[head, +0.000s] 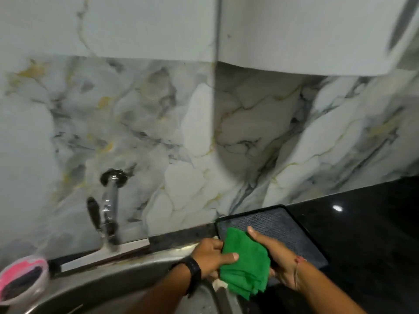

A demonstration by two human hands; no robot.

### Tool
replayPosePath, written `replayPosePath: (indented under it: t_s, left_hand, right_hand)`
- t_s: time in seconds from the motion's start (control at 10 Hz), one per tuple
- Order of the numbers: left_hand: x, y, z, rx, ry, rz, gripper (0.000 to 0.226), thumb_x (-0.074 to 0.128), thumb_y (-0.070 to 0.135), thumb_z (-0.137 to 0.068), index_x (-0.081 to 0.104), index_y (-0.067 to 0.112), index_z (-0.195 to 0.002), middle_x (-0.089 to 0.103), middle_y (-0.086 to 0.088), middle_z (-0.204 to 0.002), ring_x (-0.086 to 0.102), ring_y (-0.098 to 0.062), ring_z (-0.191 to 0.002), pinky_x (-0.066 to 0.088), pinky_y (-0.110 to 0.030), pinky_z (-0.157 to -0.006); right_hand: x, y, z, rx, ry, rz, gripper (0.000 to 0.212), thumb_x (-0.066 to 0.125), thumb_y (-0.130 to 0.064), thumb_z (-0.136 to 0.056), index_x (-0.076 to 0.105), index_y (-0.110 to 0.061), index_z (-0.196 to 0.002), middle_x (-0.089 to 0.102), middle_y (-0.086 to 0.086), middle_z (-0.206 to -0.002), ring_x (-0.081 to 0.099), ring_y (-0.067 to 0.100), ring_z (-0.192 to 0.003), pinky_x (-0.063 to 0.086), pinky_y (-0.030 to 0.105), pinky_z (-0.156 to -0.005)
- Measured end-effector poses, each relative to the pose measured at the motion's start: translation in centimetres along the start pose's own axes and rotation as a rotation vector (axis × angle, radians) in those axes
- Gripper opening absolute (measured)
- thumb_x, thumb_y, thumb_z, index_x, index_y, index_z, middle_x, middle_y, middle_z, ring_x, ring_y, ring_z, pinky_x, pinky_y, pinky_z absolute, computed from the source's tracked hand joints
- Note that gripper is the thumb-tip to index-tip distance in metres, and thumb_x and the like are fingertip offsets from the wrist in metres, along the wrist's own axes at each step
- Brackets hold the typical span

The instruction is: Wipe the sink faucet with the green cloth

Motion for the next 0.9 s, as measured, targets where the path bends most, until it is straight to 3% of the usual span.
replayPosePath:
  t_s: [0.1,0.2,0.3,0.4,0.5,0.6,0.7,0.8,0.9]
  left_hand:
    - [5.2,-2.1,-5.6,-0.074,0.104,0.215,0.008,0.069,0.0,-0.092,0.072,0.001,-0.085,0.078,-0.011,-0.073,0.071,-0.014,-0.053,0.06,-0.024,-0.05]
    - [8.4,-3.5,-10.4,-0.146,0.203,0.298,0.012,0.069,0.006,-0.093,0.072,0.003,-0.082,0.08,-0.015,-0.078,0.072,-0.019,-0.052,0.058,-0.025,-0.044]
    - [10.0,-3.9,-14.9,-0.159,0.293,0.075,0.034,0.072,0.025,-0.092,0.074,-0.005,-0.109,0.075,-0.025,-0.112,0.075,-0.033,-0.091,0.063,-0.045,-0.081]
    - [9.5,-3.3,-18.3,-0.118,0.4,-0.436,0.052,0.065,0.051,-0.091,0.074,0.01,-0.119,0.075,-0.013,-0.119,0.07,-0.028,-0.11,0.058,-0.037,-0.096]
    - [9.6,-3.8,-20.8,-0.115,0.437,-0.623,0.056,0.065,0.059,-0.086,0.075,0.012,-0.115,0.074,-0.01,-0.118,0.069,-0.028,-0.11,0.057,-0.038,-0.094]
    - [9.9,-4.5,-22.1,-0.122,0.475,-0.673,0.052,0.07,0.056,-0.083,0.075,0.012,-0.111,0.075,-0.011,-0.115,0.069,-0.03,-0.108,0.058,-0.039,-0.094]
    - [10.0,-4.5,-22.0,-0.085,0.539,-0.707,0.048,0.069,0.052,-0.085,0.065,0.015,-0.117,0.07,-0.011,-0.121,0.065,-0.032,-0.114,0.055,-0.041,-0.096]
    - [9.9,-3.6,-19.6,-0.03,0.547,-0.772,0.04,0.058,0.046,-0.093,0.057,0.017,-0.119,0.067,-0.012,-0.123,0.063,-0.034,-0.115,0.053,-0.043,-0.096]
    - [7.8,-2.9,-14.5,0.116,0.606,-0.853,0.035,0.045,0.042,-0.097,0.054,0.019,-0.122,0.062,-0.006,-0.128,0.057,-0.028,-0.119,0.05,-0.04,-0.098]
  right_hand:
    - [-7.4,0.6,-2.8,0.007,0.081,0.023,0.047,0.074,-0.042,-0.078,0.075,-0.005,-0.108,0.076,0.019,-0.109,0.072,0.032,-0.102,0.059,0.045,-0.089]
    - [-13.3,1.2,-6.5,-0.078,0.244,0.098,0.04,0.074,-0.003,-0.08,0.064,0.007,-0.118,0.071,0.03,-0.111,0.072,0.034,-0.088,0.06,0.043,-0.079]
    - [-17.5,1.9,-10.4,-0.158,0.433,0.2,0.036,0.068,0.014,-0.081,0.062,0.012,-0.117,0.069,0.033,-0.108,0.066,0.031,-0.081,0.058,0.041,-0.076]
    - [-19.5,2.0,-13.4,-0.204,0.555,0.337,0.034,0.073,0.003,-0.082,0.069,0.002,-0.115,0.073,0.026,-0.109,0.069,0.029,-0.088,0.056,0.04,-0.086]
    - [-20.7,2.4,-14.4,-0.21,0.658,0.739,0.033,0.074,-0.022,-0.083,0.072,-0.018,-0.116,0.077,0.012,-0.109,0.071,0.03,-0.099,0.052,0.03,-0.087]
    - [-21.2,3.1,-14.8,-0.208,0.74,0.94,0.037,0.069,-0.036,-0.084,0.068,-0.027,-0.12,0.076,0.011,-0.11,0.069,0.033,-0.101,0.054,0.034,-0.084]
    - [-21.3,3.2,-14.9,-0.187,0.771,1.053,0.046,0.067,-0.047,-0.083,0.064,-0.021,-0.121,0.073,0.014,-0.114,0.067,0.033,-0.105,0.056,0.038,-0.087]
    - [-21.4,2.4,-12.9,-0.16,0.823,0.894,0.064,0.071,-0.051,-0.079,0.056,-0.007,-0.123,0.066,0.02,-0.123,0.062,0.036,-0.114,0.051,0.042,-0.092]
    - [-19.8,1.9,-8.8,-0.324,0.914,0.83,0.06,0.063,-0.049,-0.087,0.053,-0.007,-0.128,0.064,0.022,-0.127,0.061,0.037,-0.115,0.049,0.043,-0.095]
Point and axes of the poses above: each hand's wrist, its own z-axis away from the middle knuckle, its own x-axis out of the palm, y = z × x, the point moved 7 cm from there along -z, towards the middle knuckle
